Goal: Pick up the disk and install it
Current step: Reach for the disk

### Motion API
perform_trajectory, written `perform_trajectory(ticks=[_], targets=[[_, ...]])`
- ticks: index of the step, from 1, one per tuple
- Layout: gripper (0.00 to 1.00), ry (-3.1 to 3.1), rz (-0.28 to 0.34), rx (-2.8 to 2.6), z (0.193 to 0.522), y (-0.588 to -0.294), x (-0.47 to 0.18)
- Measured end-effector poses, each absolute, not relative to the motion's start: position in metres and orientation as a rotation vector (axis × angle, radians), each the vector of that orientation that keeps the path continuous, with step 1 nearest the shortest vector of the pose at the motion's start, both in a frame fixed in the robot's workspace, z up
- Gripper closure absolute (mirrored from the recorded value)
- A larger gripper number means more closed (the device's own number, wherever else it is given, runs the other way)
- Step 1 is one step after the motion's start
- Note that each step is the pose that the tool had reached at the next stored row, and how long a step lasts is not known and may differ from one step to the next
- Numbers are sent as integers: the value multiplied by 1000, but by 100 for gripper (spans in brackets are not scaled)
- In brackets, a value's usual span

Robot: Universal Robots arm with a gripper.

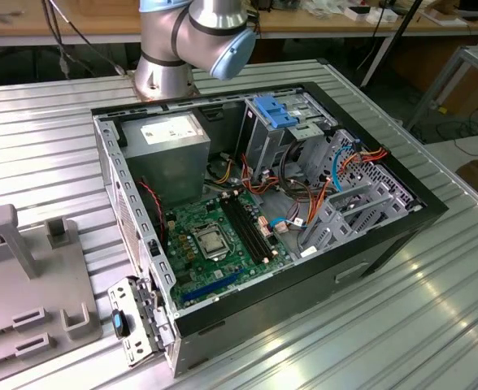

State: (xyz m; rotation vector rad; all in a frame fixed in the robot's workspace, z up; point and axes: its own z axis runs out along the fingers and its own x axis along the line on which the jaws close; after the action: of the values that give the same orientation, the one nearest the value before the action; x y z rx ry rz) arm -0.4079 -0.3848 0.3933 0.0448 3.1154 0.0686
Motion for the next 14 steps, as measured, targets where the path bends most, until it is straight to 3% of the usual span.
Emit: perform_trajectory(ticks=[14], targets=[[89, 3115, 69, 44, 393, -393, -455]])
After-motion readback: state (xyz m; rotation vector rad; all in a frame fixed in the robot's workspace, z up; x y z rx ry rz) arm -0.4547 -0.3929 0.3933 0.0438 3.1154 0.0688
